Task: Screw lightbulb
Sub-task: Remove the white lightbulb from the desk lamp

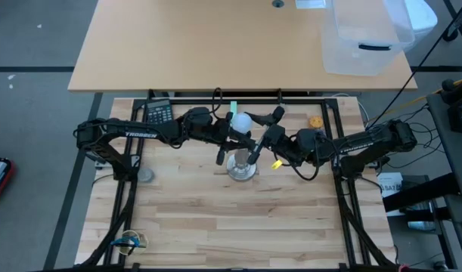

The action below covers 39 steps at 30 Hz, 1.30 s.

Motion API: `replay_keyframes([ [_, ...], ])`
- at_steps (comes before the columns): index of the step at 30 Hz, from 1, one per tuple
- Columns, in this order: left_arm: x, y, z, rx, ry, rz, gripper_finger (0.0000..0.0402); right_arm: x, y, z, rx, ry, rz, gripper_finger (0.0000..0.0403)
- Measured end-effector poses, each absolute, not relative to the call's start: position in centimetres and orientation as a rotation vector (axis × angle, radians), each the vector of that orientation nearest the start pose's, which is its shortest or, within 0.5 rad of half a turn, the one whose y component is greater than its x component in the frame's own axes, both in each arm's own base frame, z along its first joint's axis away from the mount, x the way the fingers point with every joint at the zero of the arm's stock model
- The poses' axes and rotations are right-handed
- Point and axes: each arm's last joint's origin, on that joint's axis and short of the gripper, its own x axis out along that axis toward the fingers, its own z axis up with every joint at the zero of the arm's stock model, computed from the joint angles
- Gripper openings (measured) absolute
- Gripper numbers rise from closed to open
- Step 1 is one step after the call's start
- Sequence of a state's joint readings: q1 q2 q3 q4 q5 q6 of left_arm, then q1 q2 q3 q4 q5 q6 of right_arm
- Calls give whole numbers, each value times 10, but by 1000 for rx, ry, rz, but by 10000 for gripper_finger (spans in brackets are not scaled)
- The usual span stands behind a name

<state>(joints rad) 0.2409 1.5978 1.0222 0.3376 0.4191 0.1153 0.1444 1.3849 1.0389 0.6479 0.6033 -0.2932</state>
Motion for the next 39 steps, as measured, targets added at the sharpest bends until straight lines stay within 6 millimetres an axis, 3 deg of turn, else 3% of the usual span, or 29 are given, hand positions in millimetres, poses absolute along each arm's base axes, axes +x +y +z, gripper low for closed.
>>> replay_keyframes([
  [21,349,73,264,40,193,-261,72,297,25,368,-248,-128,-401,246],
  [39,348,71,264,25,197,-331,72,279,-33,374,-346,-95,-45,248],
])
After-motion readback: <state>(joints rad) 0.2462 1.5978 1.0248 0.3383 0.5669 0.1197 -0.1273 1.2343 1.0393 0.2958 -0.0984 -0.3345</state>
